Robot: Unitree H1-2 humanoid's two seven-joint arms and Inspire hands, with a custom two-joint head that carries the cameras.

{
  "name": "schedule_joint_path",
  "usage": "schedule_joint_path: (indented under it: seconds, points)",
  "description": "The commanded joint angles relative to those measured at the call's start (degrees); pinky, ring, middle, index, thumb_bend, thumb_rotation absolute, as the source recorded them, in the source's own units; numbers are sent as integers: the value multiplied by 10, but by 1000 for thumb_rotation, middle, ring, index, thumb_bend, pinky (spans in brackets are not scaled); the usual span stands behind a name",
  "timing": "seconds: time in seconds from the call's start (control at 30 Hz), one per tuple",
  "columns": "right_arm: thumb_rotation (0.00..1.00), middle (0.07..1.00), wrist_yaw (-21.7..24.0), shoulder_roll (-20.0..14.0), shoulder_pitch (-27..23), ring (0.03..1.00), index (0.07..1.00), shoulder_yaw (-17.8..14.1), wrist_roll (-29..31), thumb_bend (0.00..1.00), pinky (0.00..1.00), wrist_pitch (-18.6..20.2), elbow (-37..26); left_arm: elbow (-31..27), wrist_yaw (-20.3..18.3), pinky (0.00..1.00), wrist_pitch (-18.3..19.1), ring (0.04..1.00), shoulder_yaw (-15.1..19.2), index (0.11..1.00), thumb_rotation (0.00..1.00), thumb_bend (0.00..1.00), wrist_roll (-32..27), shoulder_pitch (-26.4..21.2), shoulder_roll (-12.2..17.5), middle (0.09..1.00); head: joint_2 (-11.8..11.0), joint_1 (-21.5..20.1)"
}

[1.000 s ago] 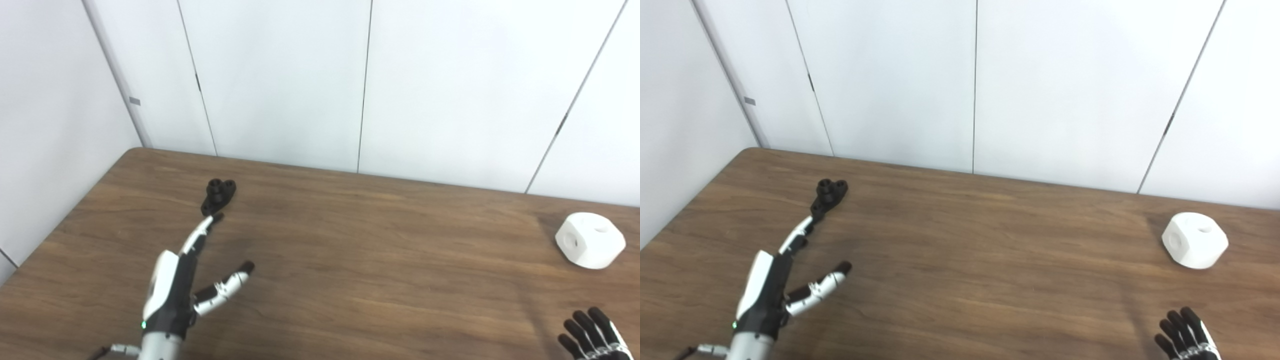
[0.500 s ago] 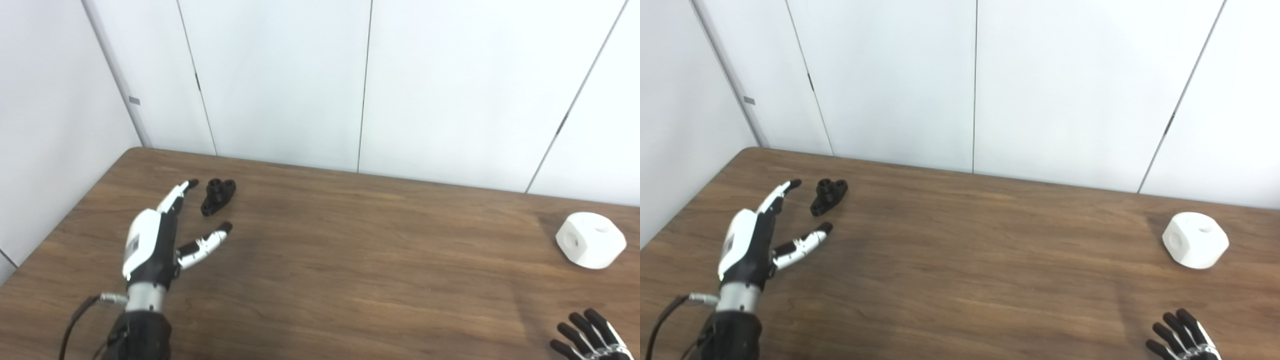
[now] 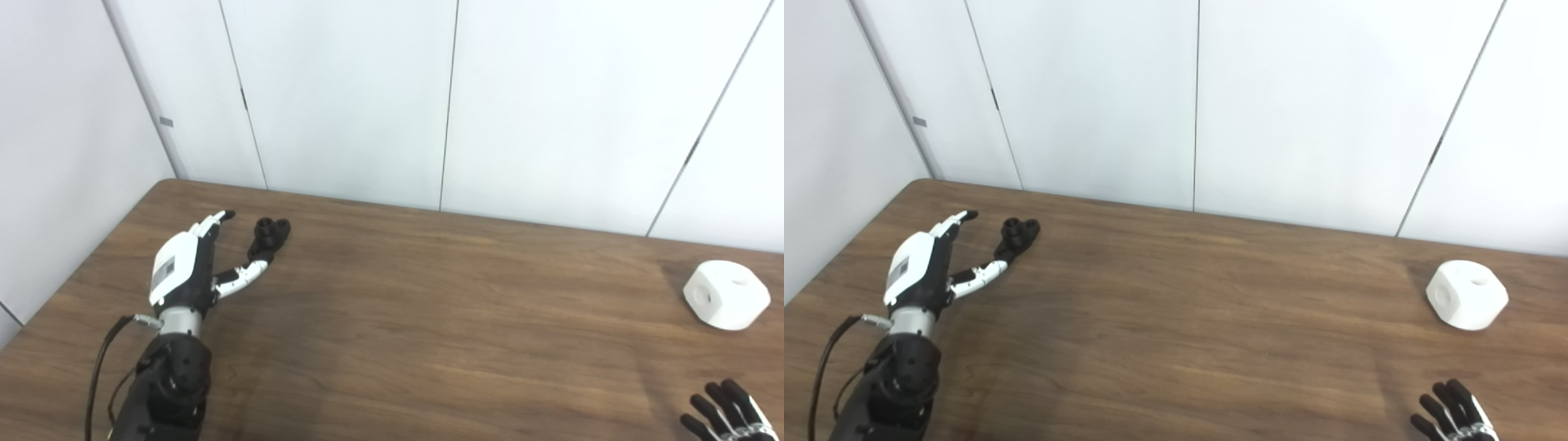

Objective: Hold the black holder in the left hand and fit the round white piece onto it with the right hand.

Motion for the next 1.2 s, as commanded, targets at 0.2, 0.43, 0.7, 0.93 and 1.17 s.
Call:
schedule_joint_path:
  seconds: [0.2, 0.43, 0.7, 0.93, 1.17]
  points:
    - [881, 935, 0, 14, 10, 918, 937, 8, -7, 830, 888, 1, 43, 68, 30, 948, 26, 967, -52, 851, 469, 779, 74, -65, 46, 928, 1, -4]
    - [908, 954, 18, 9, 8, 972, 971, 13, 12, 788, 988, -12, 54, 96, 4, 952, 87, 972, -95, 809, 525, 794, 105, -95, 60, 930, 2, -6]
    - [898, 966, 11, 12, 10, 976, 984, 12, -4, 791, 1000, -11, 58, 143, 12, 950, 93, 966, -89, 788, 488, 791, 107, -124, 53, 920, 1, -7]
    - [901, 973, 9, 13, 9, 995, 989, 12, -9, 773, 1000, -11, 59, 173, 23, 951, 93, 966, -94, 804, 489, 782, 108, -139, 56, 917, 1, -9]
    - [918, 983, 8, 14, 8, 990, 1000, 12, -14, 768, 1000, -15, 62, 192, 27, 963, 93, 970, -95, 785, 468, 783, 106, -147, 56, 917, 1, -11]
